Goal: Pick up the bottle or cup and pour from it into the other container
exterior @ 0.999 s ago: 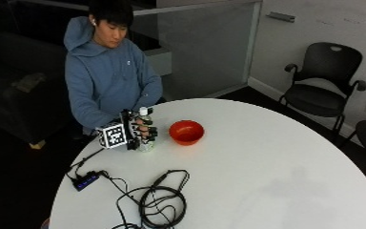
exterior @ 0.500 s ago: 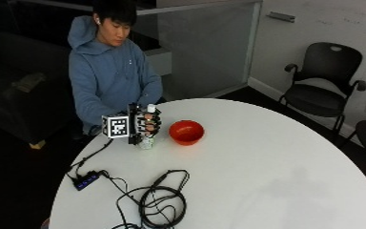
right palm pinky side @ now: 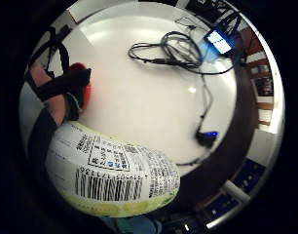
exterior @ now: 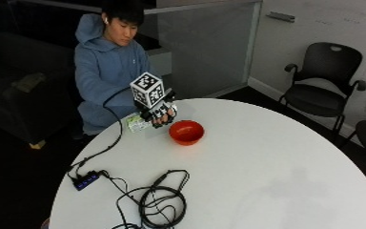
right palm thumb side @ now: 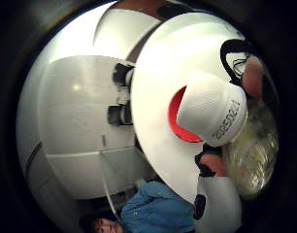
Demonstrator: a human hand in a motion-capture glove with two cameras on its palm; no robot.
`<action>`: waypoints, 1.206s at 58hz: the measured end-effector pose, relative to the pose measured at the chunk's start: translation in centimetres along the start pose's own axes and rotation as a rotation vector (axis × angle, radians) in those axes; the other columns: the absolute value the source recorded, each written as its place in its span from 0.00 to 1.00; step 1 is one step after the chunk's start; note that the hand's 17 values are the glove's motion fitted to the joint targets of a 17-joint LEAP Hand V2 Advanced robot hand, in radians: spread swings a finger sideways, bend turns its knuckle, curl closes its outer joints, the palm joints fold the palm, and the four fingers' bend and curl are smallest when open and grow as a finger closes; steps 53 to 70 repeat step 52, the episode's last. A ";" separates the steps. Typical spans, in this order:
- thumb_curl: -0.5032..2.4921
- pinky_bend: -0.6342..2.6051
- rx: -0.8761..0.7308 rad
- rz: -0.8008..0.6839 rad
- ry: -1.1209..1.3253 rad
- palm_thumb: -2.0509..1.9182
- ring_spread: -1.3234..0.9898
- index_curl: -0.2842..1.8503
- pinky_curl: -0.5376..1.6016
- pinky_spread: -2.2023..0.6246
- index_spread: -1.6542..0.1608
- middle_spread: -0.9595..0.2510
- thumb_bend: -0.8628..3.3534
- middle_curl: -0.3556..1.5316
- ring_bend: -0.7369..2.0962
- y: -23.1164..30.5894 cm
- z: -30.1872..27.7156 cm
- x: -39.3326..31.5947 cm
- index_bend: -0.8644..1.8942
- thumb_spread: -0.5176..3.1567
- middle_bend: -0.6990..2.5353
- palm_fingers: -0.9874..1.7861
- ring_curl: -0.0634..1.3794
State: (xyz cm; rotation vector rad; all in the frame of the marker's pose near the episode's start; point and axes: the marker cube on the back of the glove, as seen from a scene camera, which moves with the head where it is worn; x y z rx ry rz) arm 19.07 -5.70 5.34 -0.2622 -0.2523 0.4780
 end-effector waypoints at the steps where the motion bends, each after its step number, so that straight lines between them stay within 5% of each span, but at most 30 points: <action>1: 0.39 0.38 -0.019 0.010 0.045 0.78 0.49 0.34 0.41 0.73 0.86 0.75 0.20 0.45 0.43 -0.2 -0.1 -0.3 0.37 0.21 0.32 0.79 0.35; 28: 0.40 0.37 -0.240 0.054 1.195 0.77 0.49 0.34 0.42 0.73 0.85 0.74 0.19 0.46 0.43 -4.4 3.6 -9.1 0.37 0.20 0.31 0.79 0.36; 70: 0.40 0.37 -0.323 0.077 1.265 0.77 0.48 0.34 0.42 0.72 0.84 0.73 0.20 0.46 0.43 -5.0 5.4 -11.2 0.37 0.21 0.31 0.79 0.37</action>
